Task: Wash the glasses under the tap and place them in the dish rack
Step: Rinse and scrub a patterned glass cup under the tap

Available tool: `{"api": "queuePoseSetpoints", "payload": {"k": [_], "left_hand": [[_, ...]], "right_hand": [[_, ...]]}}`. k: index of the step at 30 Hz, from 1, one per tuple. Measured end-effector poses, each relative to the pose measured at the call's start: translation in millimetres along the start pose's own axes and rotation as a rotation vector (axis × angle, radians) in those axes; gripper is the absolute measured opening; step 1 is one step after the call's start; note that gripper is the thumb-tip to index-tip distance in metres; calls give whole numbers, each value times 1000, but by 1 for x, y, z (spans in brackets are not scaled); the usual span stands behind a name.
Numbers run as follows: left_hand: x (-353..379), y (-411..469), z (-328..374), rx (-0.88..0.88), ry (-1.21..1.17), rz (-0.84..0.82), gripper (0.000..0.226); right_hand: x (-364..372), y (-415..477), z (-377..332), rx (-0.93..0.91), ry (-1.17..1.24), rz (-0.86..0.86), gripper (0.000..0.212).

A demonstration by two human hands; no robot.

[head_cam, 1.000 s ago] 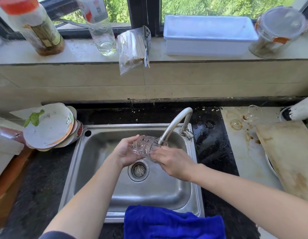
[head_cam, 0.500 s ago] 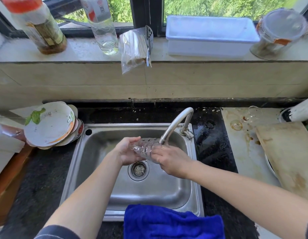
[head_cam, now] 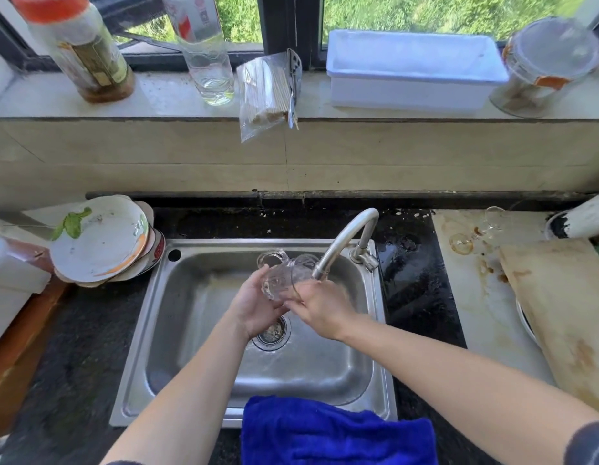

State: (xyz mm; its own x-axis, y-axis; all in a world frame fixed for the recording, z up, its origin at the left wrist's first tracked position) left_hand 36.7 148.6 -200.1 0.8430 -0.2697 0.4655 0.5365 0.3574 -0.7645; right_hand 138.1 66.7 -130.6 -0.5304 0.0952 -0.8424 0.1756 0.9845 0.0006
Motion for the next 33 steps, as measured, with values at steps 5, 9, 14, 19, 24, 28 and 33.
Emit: {"api": "queuePoseSetpoints", "payload": {"k": [5, 9, 14, 19, 24, 28, 33], "left_hand": [[-7, 9, 12, 13, 25, 80, 52], [5, 11, 11, 0, 131, 52, 44], [0, 13, 18, -5, 135, 100, 44], [4, 11, 9, -71, 218, 106, 46], [-18, 7, 24, -62, 334, 226, 61], [-7, 0, 12, -68, 384, 201, 49], [-2, -2, -2, -19, 52, 88, 52]], "right_hand": [[-11, -22, -1, -183, 40, 4, 19], [-2, -13, 4, -210, -268, -130, 35], [-7, -12, 12, -312, -259, -116, 37], [4, -5, 1, -293, -337, -154, 31], [-2, -18, 9, -400, -246, -110, 37], [6, -6, -3, -198, -196, -146, 30], [1, 0, -14, -49, -32, -95, 30]]}}
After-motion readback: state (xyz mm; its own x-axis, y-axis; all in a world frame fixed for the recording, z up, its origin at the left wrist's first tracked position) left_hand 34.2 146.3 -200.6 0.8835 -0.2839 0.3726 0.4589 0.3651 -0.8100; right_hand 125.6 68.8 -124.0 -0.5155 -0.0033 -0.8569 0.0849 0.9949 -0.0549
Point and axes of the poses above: each hand's wrist, its own y-axis towards the middle knuckle, its own x-axis out of the palm, z = x × y, the point moved 4 cm from there along y, towards the middle knuckle, and after that the axes turned 6 degrees about z, right-handed, at the moved point
